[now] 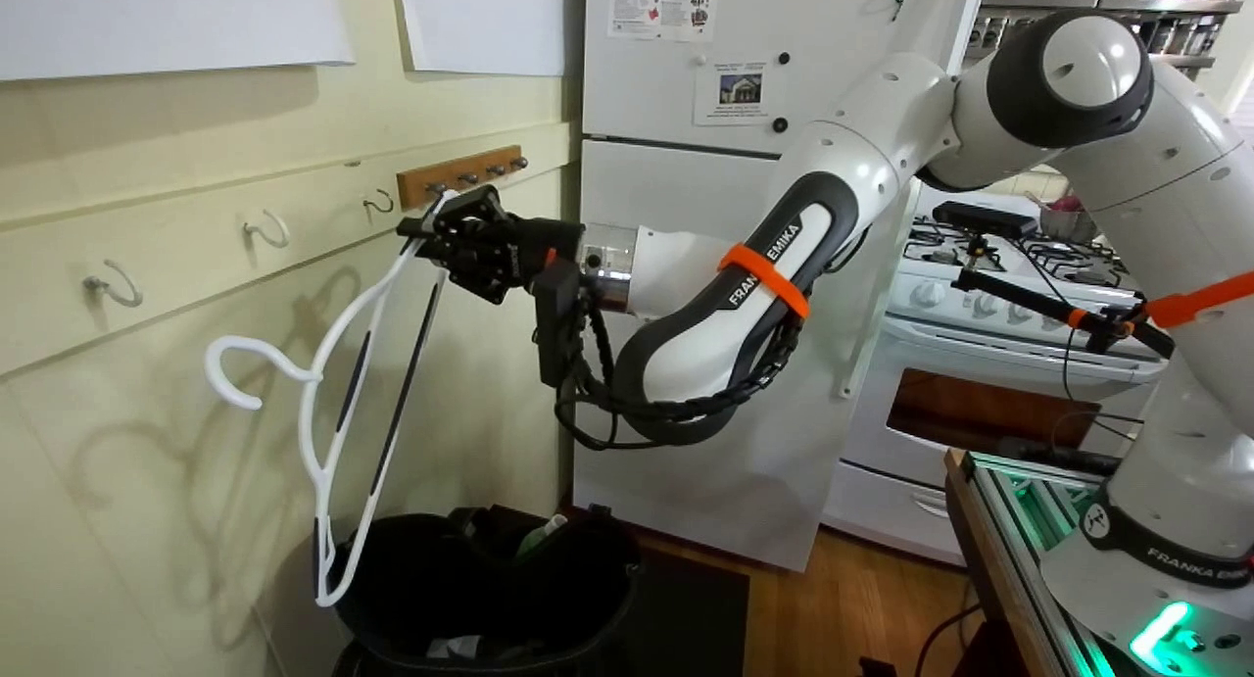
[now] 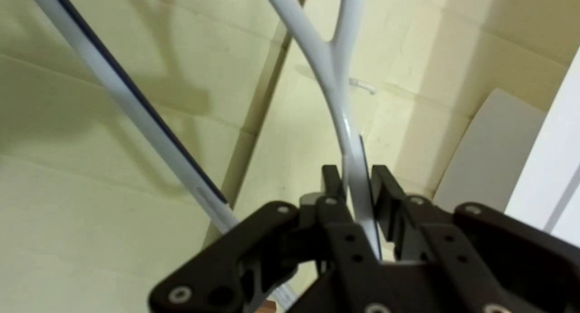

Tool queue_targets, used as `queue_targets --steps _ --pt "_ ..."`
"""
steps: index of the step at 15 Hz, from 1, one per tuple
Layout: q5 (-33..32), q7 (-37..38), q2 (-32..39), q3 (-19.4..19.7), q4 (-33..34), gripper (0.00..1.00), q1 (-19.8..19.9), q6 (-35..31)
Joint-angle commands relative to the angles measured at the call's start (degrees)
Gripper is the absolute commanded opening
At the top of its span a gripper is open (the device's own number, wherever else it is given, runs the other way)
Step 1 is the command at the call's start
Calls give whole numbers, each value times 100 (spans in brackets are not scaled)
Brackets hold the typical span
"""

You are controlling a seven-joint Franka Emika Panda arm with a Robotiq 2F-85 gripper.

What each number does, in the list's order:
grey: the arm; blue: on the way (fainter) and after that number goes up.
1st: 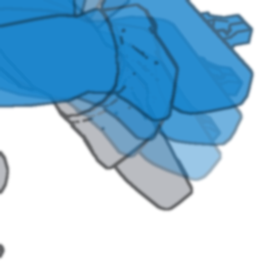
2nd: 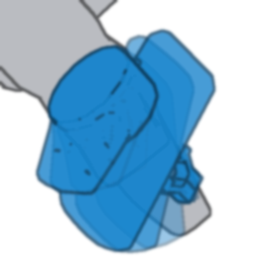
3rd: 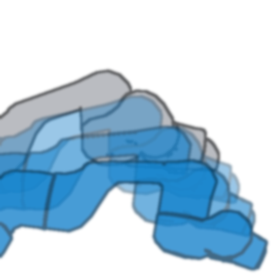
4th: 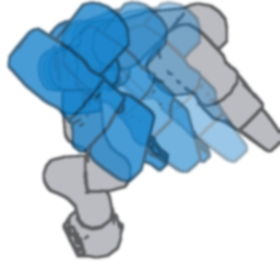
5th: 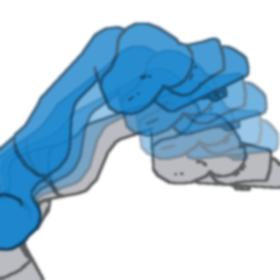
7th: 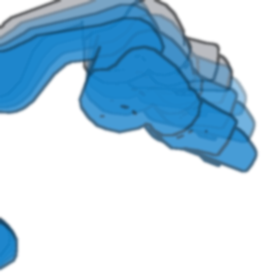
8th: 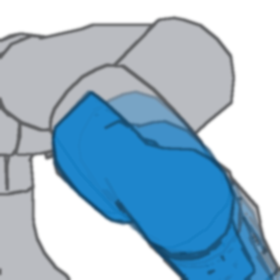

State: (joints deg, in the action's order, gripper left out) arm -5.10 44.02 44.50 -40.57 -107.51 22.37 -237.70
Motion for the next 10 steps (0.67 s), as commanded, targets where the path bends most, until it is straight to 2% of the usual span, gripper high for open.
queue_targets --steps 1,4,5,10 --pt "-6 525 -214 655 187 6 -520 -409" --pt "-21 810 -260 1099 374 6 -883 -631" --pt "-107 510 -60 630 641 6 -567 -447" --pt "-112 550 35 535 1144 6 -608 -494"
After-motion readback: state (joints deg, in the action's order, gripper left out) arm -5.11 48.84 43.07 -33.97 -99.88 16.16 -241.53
